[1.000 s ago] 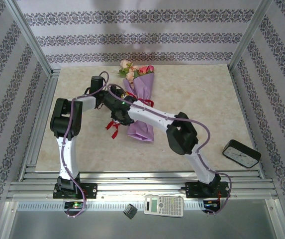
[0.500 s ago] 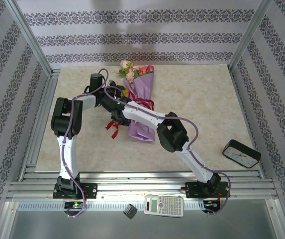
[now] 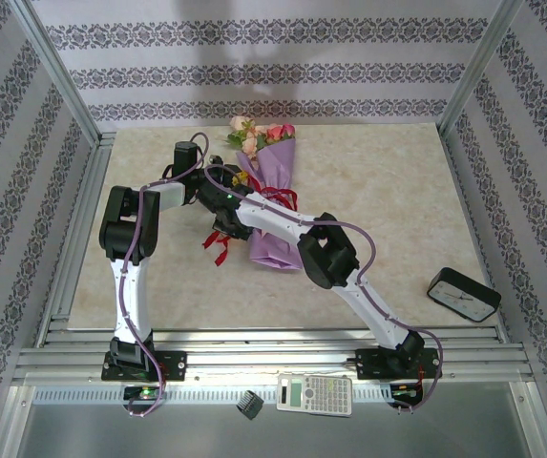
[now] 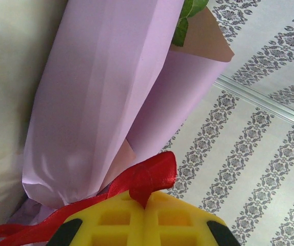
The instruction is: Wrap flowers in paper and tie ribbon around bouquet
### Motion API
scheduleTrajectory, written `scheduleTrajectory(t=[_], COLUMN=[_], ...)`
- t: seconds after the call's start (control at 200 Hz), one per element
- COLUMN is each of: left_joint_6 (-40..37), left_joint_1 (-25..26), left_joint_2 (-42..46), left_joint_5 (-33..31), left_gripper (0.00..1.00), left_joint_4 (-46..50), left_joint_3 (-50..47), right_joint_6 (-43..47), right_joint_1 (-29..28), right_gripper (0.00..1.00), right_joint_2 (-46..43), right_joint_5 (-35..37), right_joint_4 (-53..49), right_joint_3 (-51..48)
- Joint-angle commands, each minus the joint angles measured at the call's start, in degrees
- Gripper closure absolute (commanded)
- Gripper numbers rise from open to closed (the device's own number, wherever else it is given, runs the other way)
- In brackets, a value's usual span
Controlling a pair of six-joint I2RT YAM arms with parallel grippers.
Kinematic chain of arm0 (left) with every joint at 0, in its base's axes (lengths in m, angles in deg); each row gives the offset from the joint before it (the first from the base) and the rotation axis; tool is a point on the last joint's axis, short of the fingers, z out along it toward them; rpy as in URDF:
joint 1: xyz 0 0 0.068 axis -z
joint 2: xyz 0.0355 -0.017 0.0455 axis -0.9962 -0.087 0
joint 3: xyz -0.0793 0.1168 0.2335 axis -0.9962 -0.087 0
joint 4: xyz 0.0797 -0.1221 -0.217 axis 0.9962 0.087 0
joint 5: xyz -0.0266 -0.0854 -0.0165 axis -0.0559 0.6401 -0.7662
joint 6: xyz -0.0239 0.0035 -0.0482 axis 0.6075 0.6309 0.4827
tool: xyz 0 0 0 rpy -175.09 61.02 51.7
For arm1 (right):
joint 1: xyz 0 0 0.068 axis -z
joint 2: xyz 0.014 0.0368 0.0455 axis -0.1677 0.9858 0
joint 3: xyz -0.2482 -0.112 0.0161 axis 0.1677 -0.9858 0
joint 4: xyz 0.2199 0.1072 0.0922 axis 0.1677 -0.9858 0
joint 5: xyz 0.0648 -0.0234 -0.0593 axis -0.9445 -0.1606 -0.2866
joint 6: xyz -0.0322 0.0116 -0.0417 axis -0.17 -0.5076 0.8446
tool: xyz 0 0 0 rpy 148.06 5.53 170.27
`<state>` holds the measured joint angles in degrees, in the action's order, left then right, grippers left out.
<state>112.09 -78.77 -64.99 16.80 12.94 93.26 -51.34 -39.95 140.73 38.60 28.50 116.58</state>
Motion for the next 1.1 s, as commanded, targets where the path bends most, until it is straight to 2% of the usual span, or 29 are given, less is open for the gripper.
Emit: scheduleTrajectory(t=[0.0,0.16,0.365,0.405,0.545,0.634,0.789,1.099], left_joint_6=[0.50,0.64,0.73,0.57,0.21,0.20,0.20,-0.80], left_joint_1=[-0.73,-0.75,-0.72,-0.75,-0.66,-0.62,-0.05,0.78], left_joint_2=[-0.85,-0.56,-0.21,-0.23,-0.05,0.18,0.70,1.67], left_joint_5=[0.89,0.26,0.08,0.10,0.08,0.02,-0.42,-2.71], left_gripper=[1.00,1.00,1.00,1.00,1.00,1.00,1.00,1.00], left_joint_4=[-2.54,-2.56,-2.32,-2.12,-1.62,-1.67,-1.86,-0.24], left_joint_3=[1.81,2.05,1.98,1.94,1.62,1.30,0.29,-0.27], right_joint_6=[1.89,5.89,15.26,17.59,25.94,30.25,33.19,40.61], right_joint_1=[0.27,0.62,5.06,6.44,10.52,13.23,18.78,27.71], right_gripper=[1.00,1.00,1.00,1.00,1.00,1.00,1.00,1.00], right_joint_2=[-1.57,-9.66,-20.55,-21.92,-25.48,-29.02,-35.72,-42.21], right_joint_5=[0.12,-3.89,-20.57,-25.92,-37.90,-39.86,-43.41,-47.88], right_joint_4=[0.90,1.80,3.64,4.21,-0.20,-2.46,-0.81,-4.95], right_joint_3=[1.88,-1.88,-12.04,-13.23,-14.93,-18.33,-26.53,-32.52])
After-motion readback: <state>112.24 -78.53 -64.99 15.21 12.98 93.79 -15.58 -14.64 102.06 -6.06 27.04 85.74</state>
